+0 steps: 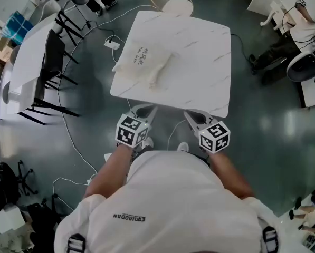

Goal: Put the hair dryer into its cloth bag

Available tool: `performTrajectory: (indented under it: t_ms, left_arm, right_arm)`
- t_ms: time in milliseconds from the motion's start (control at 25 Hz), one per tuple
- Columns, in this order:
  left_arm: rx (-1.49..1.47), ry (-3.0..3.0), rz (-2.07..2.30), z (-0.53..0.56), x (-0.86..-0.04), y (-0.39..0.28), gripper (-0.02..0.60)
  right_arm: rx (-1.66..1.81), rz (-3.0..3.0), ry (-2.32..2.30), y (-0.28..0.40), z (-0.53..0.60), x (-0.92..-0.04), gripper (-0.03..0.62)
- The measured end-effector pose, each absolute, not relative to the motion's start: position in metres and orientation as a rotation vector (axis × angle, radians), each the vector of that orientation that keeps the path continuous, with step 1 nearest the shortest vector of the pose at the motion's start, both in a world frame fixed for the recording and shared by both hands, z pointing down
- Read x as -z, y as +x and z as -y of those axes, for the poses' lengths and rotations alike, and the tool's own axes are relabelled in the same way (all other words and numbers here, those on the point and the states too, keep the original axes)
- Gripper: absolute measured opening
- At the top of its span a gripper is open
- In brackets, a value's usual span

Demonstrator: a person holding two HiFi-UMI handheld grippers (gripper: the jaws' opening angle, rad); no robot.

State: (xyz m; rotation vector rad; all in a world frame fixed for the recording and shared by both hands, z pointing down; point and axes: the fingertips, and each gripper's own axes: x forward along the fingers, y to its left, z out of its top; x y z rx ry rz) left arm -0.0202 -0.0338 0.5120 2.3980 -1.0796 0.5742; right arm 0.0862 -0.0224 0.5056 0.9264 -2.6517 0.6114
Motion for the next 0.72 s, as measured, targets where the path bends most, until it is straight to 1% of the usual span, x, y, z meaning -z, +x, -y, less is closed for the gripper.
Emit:
performTrajectory:
  t_ms: [720]
  left_arm:
    - [-0.606, 2.488, 0.983, 0.052, -0.508, -0.034, 0.029]
  right_arm:
    - [-0.644, 2.654, 1.046, 0.072, 0.032, -0.502, 0.021]
